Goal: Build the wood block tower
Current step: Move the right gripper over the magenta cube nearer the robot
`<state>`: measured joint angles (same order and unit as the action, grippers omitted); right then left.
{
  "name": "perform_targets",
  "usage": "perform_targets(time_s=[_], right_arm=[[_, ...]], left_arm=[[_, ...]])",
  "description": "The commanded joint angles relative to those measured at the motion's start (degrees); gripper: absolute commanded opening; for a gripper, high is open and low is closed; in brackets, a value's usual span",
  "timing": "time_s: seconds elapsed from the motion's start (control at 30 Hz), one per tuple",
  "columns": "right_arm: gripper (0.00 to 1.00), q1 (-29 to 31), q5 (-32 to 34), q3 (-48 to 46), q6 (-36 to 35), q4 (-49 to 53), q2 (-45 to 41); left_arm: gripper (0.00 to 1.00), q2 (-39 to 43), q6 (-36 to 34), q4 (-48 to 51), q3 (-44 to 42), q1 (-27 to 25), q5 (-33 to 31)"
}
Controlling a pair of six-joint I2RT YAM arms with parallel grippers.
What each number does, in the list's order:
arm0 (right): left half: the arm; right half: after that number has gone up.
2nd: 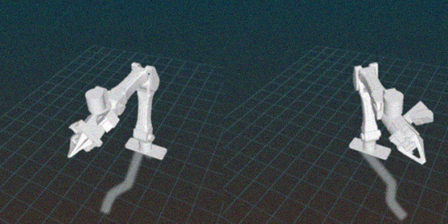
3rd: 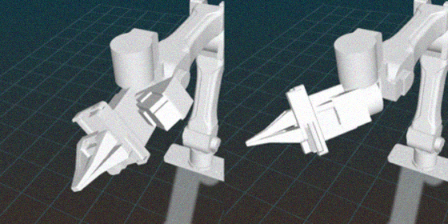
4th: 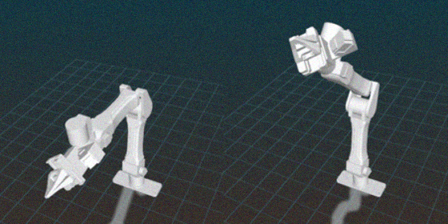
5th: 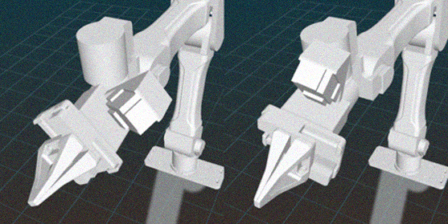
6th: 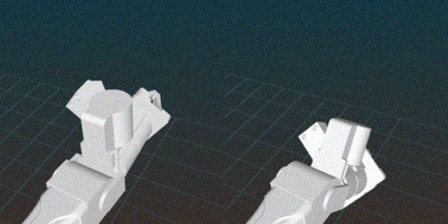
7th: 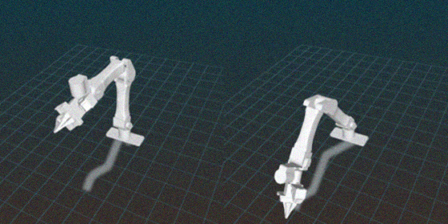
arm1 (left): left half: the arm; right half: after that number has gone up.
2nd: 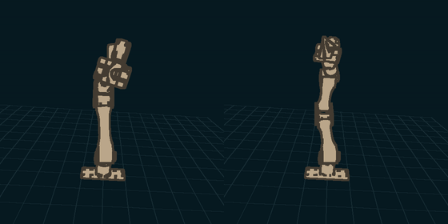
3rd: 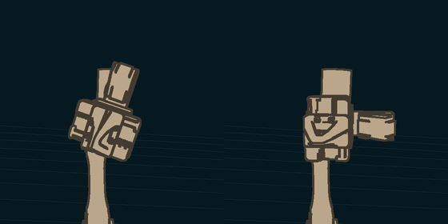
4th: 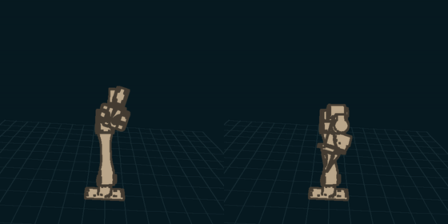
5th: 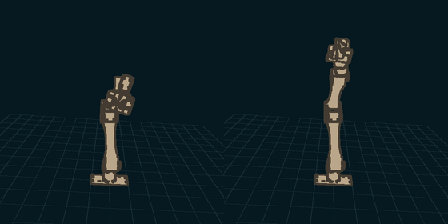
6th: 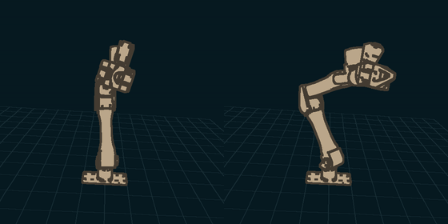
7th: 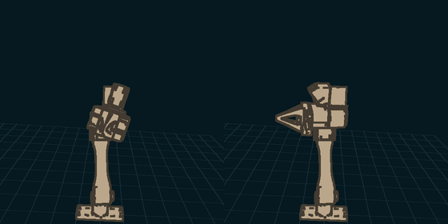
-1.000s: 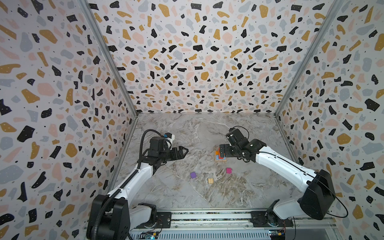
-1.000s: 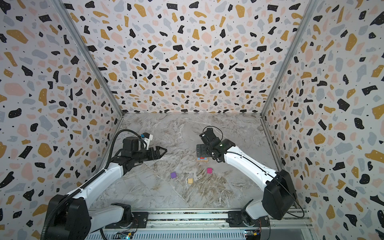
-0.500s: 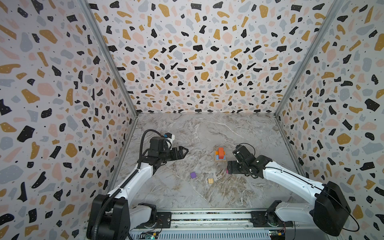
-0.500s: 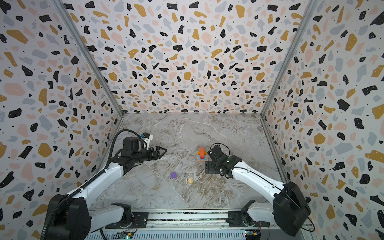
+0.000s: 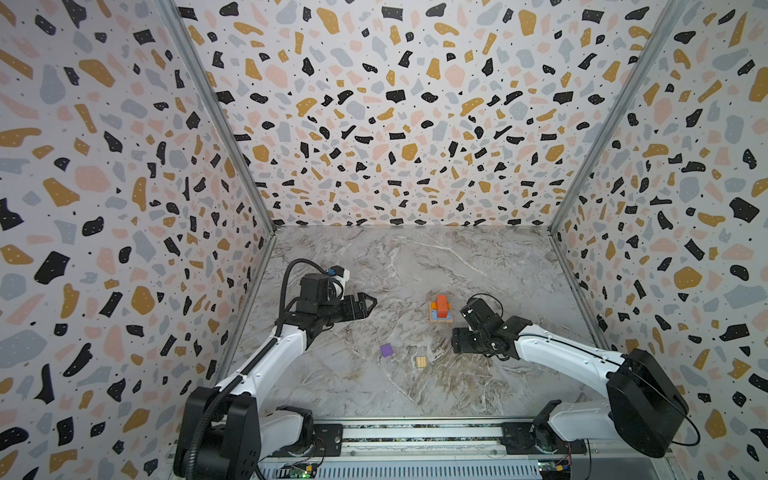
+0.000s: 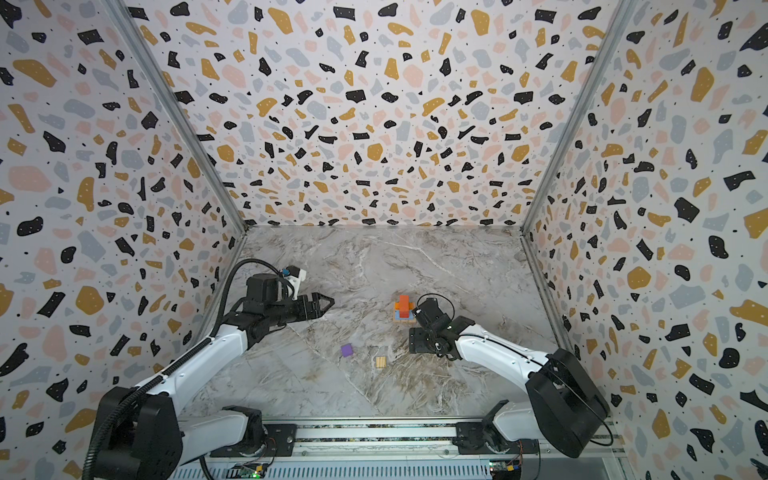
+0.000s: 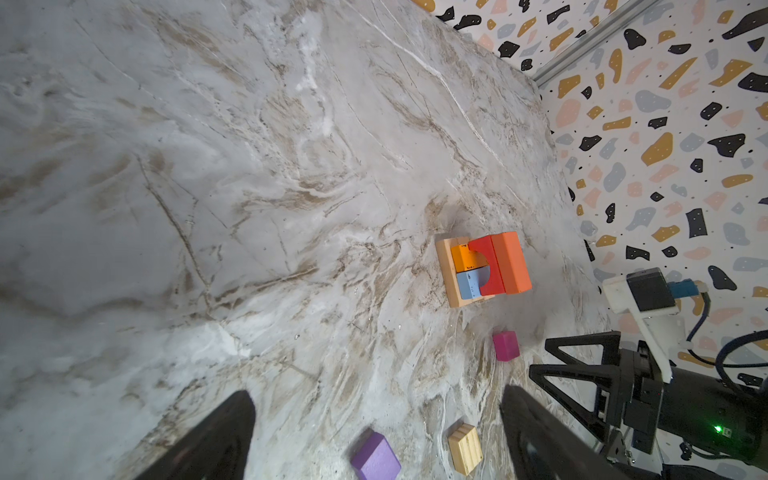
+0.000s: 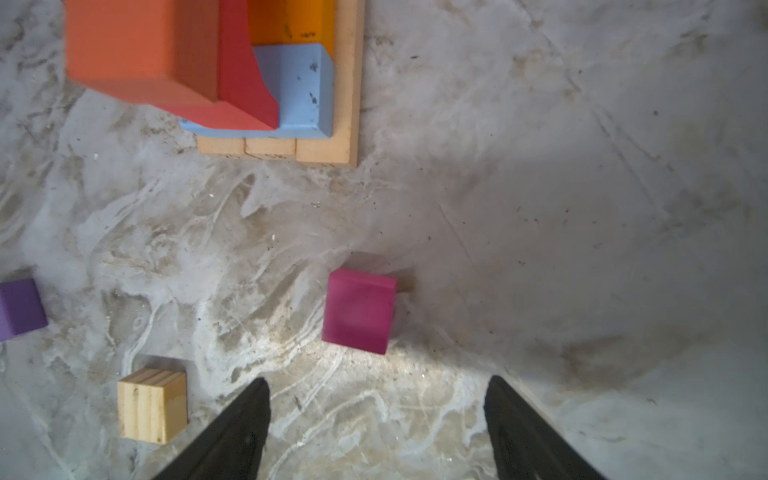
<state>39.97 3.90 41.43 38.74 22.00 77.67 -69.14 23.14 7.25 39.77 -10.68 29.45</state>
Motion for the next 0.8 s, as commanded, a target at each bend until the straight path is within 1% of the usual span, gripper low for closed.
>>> perform_targets(time_s=[0.0, 0.4, 0.67, 0.77], right_arm=[[0.78, -0.1, -0.6, 1.3, 0.8, -1.8, 1.9], [0.59, -0.1, -0.4, 4.5, 0.7, -2.6, 8.8], [0.55, -0.1, 1.1, 4.6, 1.4, -2.7, 9.1], [0.48, -0.1, 1.4, 4.6, 1.4, -2.6, 9.3]], left_arm=[[0.94, -0.5, -0.8, -1.4, 0.6, -0.2, -0.1], [0.94, -0.5, -0.8, -1.4, 0.6, -0.2, 0.0], [0.94, -0.6, -0.7, -1.6, 0.6, -0.2, 0.3], [0.94, -0.5, -0.7, -1.7, 0.5, -0.2, 0.4]])
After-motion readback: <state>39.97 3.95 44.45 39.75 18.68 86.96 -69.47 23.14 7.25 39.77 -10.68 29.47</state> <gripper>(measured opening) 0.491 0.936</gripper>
